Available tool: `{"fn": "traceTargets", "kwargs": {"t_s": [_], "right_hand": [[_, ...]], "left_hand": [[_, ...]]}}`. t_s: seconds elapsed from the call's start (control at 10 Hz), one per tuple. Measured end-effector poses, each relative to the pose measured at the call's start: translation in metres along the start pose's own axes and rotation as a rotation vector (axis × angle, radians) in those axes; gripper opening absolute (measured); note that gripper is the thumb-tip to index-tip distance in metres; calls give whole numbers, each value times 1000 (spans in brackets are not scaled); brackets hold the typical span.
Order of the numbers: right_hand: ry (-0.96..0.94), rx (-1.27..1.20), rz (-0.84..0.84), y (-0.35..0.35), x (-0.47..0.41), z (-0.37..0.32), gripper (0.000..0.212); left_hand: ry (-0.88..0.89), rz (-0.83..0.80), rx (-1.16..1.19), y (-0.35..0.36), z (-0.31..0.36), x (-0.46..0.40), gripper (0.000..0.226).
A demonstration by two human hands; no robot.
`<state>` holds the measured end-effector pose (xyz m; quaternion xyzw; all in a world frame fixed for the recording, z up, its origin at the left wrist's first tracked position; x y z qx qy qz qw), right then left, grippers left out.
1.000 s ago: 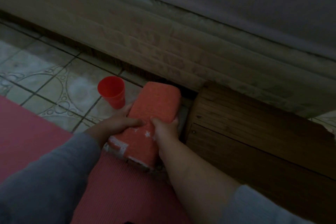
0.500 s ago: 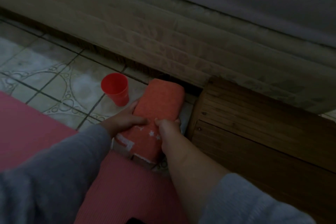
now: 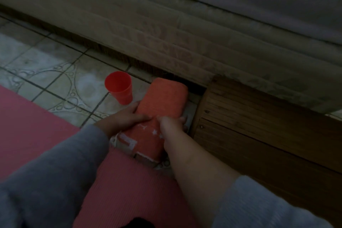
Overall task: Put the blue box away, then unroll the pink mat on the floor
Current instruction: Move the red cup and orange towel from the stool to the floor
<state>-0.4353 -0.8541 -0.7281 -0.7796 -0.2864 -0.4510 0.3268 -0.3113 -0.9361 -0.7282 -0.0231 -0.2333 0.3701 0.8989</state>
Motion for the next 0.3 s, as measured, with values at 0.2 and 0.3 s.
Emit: {"fn": "traceTargets", "kwargs": {"t_s": [0.2,0.3], "right_hand": [[-391,204,-38,-23,57,-38,91],[-575,180,-96,-60,104,-61,80]], "left_hand": [[-87,122,-242,-9,6,37,59],[-120,136,-314,-14,17,84,55]]}}
Point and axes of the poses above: each hand's wrist, its own x-axis away from the middle knuckle, its own y-axis out of the palm, z = x × y, the point moved 2 cm from there along -x, towards the middle knuckle, and after that the axes turned 11 degrees about y, right-handed, at the moved point
